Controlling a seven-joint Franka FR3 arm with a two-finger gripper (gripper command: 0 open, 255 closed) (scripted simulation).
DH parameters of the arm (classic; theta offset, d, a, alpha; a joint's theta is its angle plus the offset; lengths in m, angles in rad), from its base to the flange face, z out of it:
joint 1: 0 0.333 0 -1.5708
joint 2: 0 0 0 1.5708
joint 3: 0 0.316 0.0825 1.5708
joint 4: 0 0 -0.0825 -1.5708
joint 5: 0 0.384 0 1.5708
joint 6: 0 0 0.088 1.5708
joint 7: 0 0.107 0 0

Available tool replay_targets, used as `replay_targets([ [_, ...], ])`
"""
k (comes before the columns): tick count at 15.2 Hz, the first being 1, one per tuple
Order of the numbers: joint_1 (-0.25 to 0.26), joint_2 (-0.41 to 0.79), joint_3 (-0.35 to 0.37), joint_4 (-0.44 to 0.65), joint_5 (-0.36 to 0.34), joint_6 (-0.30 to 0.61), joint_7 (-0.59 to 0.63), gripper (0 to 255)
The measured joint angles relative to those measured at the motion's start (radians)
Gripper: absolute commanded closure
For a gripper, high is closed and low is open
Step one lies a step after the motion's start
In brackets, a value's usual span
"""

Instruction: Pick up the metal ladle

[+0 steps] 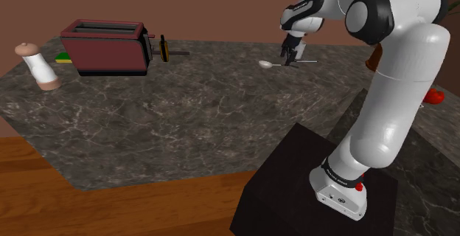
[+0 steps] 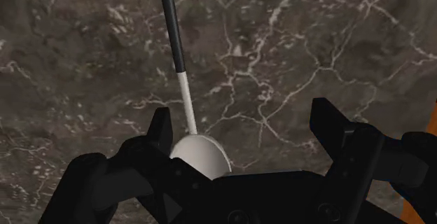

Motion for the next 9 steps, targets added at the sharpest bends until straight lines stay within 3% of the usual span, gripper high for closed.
replay_targets([
  [4,-0.078,0.142,0.047,0.142,0.096,-0.018,-0.123,0],
  [9,-0.100,0.185,0.068,0.133,0.131,0.027,-0.158,0],
])
